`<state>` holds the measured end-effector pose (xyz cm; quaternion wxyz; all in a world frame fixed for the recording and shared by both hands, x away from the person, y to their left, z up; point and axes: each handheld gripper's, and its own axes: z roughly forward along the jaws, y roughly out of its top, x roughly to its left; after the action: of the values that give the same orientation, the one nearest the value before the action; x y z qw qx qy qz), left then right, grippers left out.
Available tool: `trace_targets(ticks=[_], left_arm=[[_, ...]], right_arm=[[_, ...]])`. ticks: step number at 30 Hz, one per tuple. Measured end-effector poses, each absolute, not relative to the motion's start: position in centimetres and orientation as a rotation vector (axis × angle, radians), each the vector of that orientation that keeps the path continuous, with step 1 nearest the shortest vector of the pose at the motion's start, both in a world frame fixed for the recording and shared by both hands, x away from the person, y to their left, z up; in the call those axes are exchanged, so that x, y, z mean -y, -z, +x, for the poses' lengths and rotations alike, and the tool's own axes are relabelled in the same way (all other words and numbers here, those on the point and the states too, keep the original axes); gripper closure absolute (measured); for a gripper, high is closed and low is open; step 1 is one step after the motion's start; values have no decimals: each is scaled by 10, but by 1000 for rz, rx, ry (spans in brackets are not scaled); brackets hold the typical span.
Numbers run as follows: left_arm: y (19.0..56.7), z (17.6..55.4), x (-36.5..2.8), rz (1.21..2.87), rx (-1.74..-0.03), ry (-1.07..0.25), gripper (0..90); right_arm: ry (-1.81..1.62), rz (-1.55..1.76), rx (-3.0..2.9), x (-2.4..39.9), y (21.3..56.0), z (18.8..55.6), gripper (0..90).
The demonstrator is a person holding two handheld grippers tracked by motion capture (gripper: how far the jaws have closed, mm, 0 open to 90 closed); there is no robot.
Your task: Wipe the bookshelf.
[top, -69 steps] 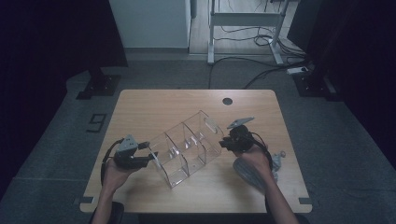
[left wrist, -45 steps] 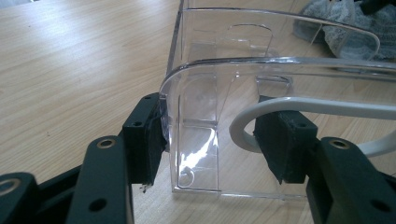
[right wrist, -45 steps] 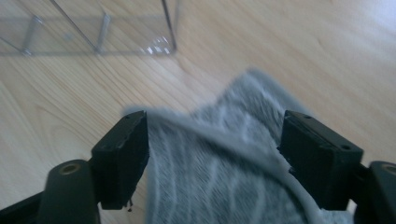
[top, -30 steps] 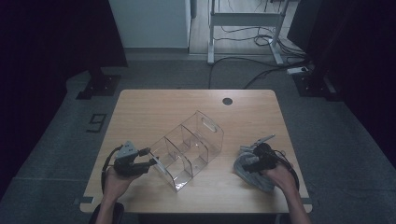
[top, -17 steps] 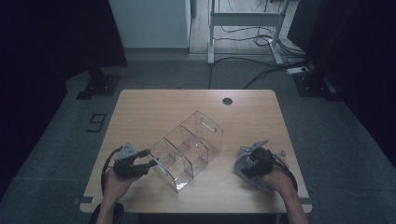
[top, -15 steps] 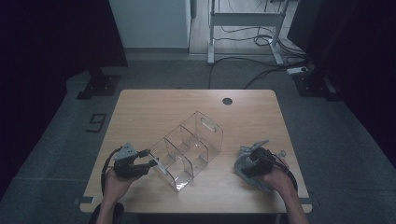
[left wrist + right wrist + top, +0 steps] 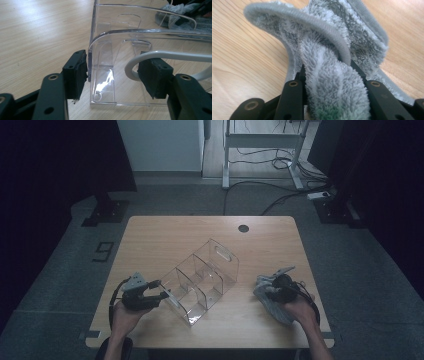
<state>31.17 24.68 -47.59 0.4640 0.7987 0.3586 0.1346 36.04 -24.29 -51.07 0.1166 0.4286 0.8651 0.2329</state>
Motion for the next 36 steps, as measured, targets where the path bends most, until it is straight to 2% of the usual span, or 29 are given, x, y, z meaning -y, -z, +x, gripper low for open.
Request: trace_targets(ticks=[10, 36], left_arm=[[473, 309, -244, 1987, -874, -350, 427], [472, 301, -236, 2017, -841, -351, 423]], right_arm=[[-866, 1226, -2519, 238, 482, 357, 653], [-978, 1149, -2450, 215, 396, 371, 647]])
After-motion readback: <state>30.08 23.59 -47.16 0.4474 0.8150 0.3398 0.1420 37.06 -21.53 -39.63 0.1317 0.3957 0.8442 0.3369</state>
